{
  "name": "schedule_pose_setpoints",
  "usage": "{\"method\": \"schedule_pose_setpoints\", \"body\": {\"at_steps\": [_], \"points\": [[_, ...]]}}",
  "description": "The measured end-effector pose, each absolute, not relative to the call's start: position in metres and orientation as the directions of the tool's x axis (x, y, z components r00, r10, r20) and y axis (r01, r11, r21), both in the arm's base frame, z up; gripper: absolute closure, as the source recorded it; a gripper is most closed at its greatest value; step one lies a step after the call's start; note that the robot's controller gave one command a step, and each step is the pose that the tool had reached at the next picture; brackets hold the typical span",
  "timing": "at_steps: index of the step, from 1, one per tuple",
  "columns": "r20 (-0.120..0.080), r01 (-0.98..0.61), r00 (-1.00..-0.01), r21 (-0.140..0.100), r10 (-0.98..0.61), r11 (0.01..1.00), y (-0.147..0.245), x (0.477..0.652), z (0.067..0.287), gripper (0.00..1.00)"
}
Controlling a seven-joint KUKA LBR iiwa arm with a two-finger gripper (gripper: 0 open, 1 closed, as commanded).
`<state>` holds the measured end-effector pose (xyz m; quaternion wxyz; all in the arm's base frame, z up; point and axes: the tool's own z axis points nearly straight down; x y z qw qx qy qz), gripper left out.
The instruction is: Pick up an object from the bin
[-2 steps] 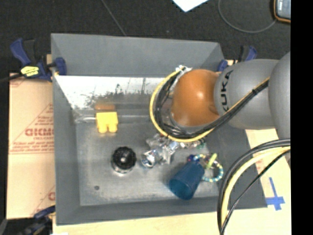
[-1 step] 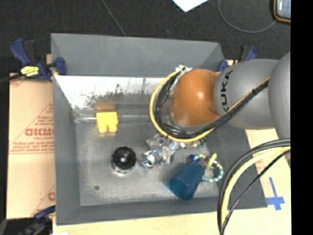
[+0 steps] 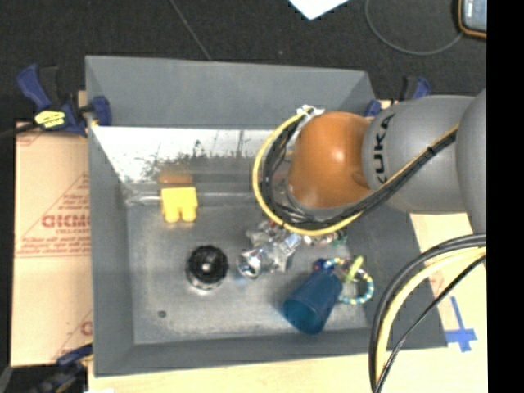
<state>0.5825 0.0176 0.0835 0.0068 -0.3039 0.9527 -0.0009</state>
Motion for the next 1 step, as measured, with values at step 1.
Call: {"method": "schedule_pose_setpoints", "body": {"at_steps": [1], "points": [[-0.01, -0.577, -0.817, -0.004, -0.577, 0.817, 0.0172, 0.5817, 0.1126, 1.0]]}}
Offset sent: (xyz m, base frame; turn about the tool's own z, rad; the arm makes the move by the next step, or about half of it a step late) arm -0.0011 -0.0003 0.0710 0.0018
